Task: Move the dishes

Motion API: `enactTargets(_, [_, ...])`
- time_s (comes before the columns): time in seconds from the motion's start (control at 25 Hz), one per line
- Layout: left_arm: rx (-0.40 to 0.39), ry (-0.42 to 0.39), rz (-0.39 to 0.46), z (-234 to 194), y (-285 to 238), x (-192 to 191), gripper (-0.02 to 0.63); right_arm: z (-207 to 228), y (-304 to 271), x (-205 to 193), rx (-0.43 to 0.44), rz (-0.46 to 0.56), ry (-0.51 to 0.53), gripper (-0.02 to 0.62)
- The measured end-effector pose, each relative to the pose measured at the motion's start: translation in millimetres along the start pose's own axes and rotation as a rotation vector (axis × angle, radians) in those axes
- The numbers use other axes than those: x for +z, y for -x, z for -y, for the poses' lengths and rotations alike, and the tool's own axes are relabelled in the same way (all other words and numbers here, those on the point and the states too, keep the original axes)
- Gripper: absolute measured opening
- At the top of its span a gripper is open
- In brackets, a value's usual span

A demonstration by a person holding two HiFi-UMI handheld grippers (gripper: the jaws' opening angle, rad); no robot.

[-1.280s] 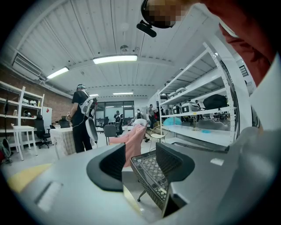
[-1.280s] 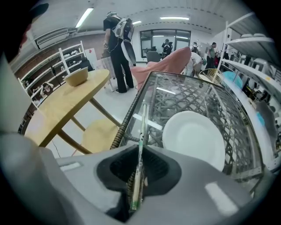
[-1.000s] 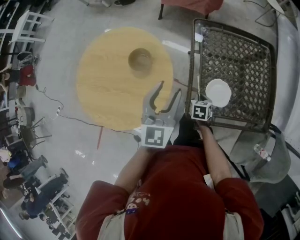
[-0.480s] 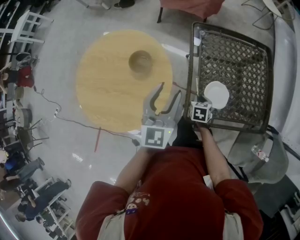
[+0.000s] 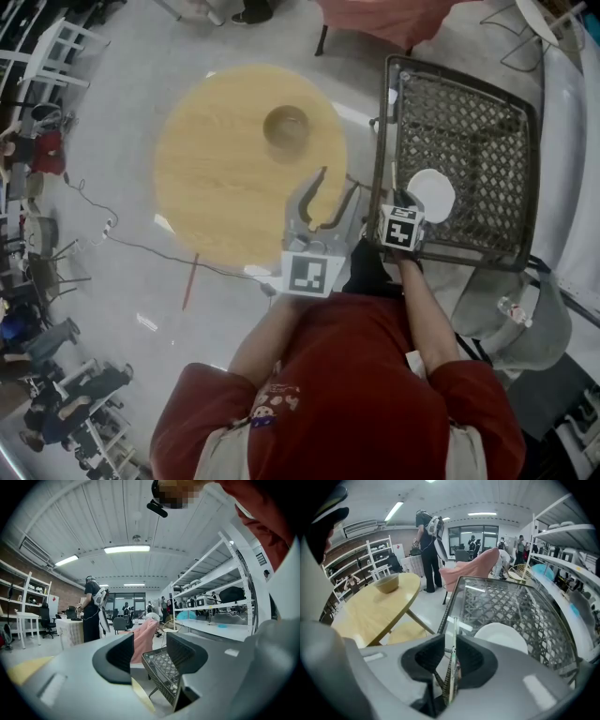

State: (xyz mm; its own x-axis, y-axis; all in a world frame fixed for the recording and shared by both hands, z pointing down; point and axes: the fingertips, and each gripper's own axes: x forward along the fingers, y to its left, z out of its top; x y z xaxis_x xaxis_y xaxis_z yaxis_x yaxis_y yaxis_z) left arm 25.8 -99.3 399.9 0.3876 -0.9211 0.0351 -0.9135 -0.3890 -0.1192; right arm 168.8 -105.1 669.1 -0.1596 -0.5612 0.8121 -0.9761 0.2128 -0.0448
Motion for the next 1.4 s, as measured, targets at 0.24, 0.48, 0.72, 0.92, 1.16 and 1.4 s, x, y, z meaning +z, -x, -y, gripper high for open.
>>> enactTargets(0.24, [0.041,0.049,0.015,-12.4,11.4,2.5,0.225,-5.2,17.1,29.6,-0.007,0.134,0.028,0.072])
enactTargets(0.48, [0.066,0.035,0.042,-23.3,20.9,7.2,0.225,-11.8,40.9,64.9,-0.027,0.257,0.037,0.072])
enactTargets(0.72, [0.106,0.053,0.054,-43.3,35.9,10.6,0.225,-30.8,70.8,103.8,-0.025,0.415,0.05,0.072])
enactTargets(0.92, [0.148,0.051,0.077,-63.1,47.9,15.5,0.225,-58.1,102.1,137.3,0.01,0.561,0.083,0.072])
enactTargets(1.16, [0.196,0.062,0.091,-86.2,67.1,15.2,0.225,-100.9,130.3,162.7,0.063,0.684,0.164,0.072])
enactTargets(1.4, [0.244,0.065,0.093,-110.8,95.7,13.0,0.225,-148.6,143.2,169.6,0.115,0.734,0.229,0.072])
